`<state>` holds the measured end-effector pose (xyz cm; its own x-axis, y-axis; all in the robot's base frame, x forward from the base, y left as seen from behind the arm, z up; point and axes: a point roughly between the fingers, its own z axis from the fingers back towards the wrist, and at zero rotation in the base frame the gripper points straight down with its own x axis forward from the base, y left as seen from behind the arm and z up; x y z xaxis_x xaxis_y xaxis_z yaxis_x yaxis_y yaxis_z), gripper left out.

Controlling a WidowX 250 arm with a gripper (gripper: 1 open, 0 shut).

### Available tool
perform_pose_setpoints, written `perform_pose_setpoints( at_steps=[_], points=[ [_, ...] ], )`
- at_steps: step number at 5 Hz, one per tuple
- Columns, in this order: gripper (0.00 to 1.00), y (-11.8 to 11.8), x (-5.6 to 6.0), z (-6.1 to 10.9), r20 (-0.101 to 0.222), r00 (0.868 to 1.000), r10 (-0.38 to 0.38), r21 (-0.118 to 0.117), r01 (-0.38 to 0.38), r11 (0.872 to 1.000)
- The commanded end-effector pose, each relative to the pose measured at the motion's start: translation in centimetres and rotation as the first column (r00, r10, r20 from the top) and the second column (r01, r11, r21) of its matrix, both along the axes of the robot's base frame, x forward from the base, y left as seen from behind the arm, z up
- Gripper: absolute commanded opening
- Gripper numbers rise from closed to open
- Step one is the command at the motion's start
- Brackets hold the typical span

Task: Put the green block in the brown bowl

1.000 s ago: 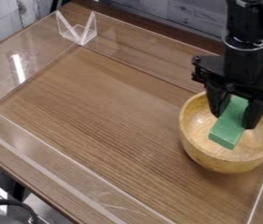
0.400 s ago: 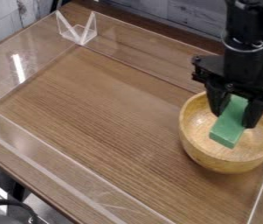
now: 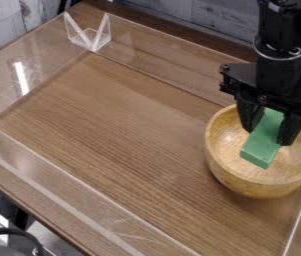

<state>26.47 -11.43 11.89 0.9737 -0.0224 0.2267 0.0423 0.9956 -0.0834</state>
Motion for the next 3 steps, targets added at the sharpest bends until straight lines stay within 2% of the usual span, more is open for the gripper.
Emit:
perform_pose_setpoints(
  at_steps=[1,3],
  points=[
    [0.0,-0.08,0.42,1.12,0.044,0.999,0.002,-0.015,-0.002,1.0],
    [0.0,-0.05,0.61,1.02,0.047,0.999,0.011,-0.017,-0.01,1.0]
  ],
)
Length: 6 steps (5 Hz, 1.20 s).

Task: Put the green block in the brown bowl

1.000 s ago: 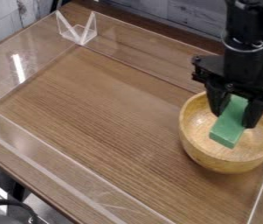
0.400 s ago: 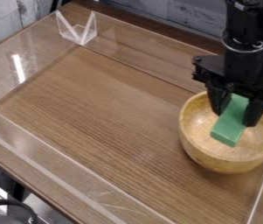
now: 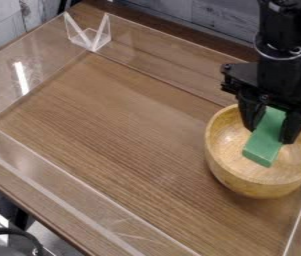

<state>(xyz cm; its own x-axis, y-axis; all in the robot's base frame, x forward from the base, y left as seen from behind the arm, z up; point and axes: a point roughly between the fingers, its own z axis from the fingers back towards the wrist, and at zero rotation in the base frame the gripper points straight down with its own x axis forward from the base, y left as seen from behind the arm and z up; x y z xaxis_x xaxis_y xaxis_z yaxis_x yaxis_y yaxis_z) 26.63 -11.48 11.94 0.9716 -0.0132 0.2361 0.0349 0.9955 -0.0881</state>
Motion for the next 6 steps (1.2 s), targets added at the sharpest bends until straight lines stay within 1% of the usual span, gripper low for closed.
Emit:
perform_pose_setpoints(
  at_steps=[1,6],
  points=[
    [0.0,0.04,0.53,0.95,0.038,0.999,0.007,-0.013,-0.007,1.0],
    [0.0,0.24,0.91,0.95,0.044,0.999,0.025,-0.021,-0.024,1.0]
  ],
)
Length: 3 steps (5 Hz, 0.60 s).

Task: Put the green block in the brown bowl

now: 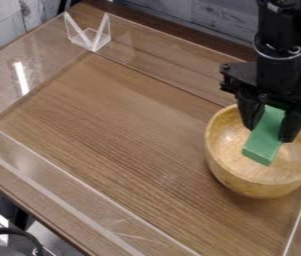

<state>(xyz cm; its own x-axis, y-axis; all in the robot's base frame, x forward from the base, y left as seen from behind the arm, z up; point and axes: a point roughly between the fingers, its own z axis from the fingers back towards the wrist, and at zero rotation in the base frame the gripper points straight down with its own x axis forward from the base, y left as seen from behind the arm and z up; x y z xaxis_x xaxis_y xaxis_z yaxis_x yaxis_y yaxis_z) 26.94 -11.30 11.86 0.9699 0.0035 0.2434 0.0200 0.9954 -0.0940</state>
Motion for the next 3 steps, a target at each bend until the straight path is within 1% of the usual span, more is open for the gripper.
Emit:
perform_pose_setpoints(
  at_steps=[1,3],
  points=[
    [0.0,0.1,0.66,1.03,0.038,0.999,0.012,-0.016,-0.011,1.0],
    [0.0,0.17,0.79,1.08,0.04,0.999,0.017,-0.019,-0.016,1.0]
  ],
)
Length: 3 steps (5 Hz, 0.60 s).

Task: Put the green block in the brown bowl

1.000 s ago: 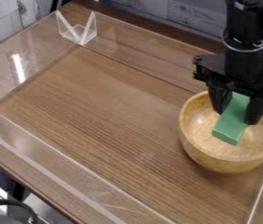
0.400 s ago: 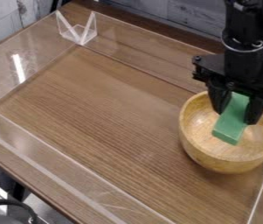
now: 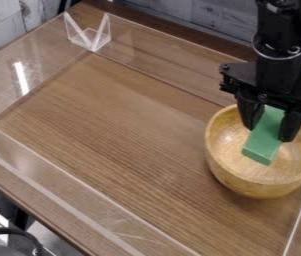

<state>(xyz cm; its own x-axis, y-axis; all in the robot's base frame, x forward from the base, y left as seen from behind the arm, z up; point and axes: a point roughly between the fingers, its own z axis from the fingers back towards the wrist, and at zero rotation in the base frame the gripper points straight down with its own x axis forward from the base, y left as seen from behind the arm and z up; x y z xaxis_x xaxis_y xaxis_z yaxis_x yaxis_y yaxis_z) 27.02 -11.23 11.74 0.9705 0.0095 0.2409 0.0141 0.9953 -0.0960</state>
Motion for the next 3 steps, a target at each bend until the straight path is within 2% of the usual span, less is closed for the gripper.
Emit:
perform_pose_setpoints(
  at_steps=[1,3],
  points=[
    [0.0,0.14,0.77,1.22,0.043,0.999,0.014,-0.018,-0.013,1.0],
    [0.0,0.16,0.9,1.21,0.045,0.999,0.018,-0.02,-0.017,1.0]
  ],
)
